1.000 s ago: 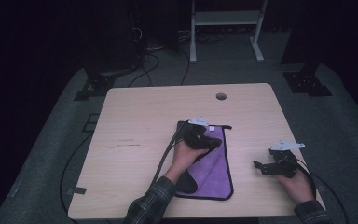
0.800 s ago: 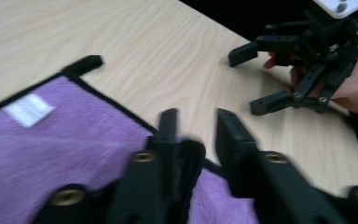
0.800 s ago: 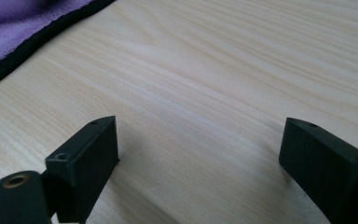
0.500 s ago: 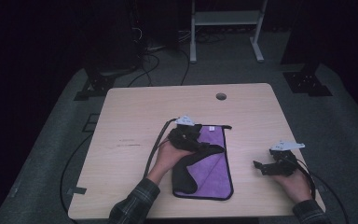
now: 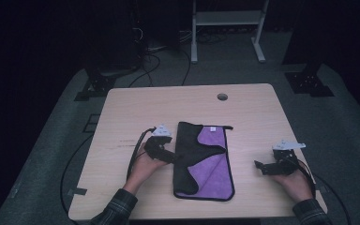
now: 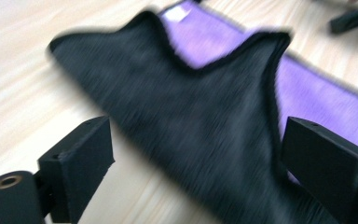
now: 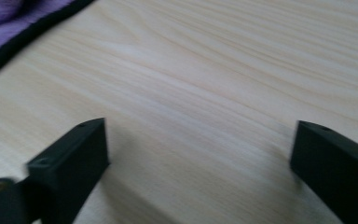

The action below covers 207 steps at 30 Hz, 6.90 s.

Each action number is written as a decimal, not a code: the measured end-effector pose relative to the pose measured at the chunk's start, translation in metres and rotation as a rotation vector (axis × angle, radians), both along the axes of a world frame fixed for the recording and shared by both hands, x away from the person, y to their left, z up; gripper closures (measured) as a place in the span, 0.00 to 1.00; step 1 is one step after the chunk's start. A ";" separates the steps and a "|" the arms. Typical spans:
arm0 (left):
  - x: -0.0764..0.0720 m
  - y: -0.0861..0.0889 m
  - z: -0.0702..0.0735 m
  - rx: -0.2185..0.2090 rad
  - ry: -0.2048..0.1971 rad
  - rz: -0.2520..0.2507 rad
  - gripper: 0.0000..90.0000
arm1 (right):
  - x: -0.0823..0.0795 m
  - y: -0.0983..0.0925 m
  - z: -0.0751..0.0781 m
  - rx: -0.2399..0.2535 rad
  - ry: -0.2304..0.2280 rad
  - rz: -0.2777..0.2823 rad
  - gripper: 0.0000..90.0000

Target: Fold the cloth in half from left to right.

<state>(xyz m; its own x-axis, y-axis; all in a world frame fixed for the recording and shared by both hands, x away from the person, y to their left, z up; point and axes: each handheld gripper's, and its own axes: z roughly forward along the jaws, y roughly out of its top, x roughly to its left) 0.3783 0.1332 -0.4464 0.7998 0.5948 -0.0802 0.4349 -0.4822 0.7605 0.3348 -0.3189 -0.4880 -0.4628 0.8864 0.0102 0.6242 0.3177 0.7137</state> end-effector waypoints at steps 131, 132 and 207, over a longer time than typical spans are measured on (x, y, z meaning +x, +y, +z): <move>-0.026 0.073 -0.037 0.123 -0.024 0.102 0.00 | 0.124 0.122 0.037 0.157 -0.049 0.168 0.90; -0.026 0.073 -0.037 0.122 -0.025 0.102 0.00 | 0.127 0.120 0.033 0.151 -0.039 0.161 0.89; -0.026 0.072 -0.037 0.118 -0.028 0.110 0.00 | -0.004 0.231 0.014 0.092 0.028 0.587 0.48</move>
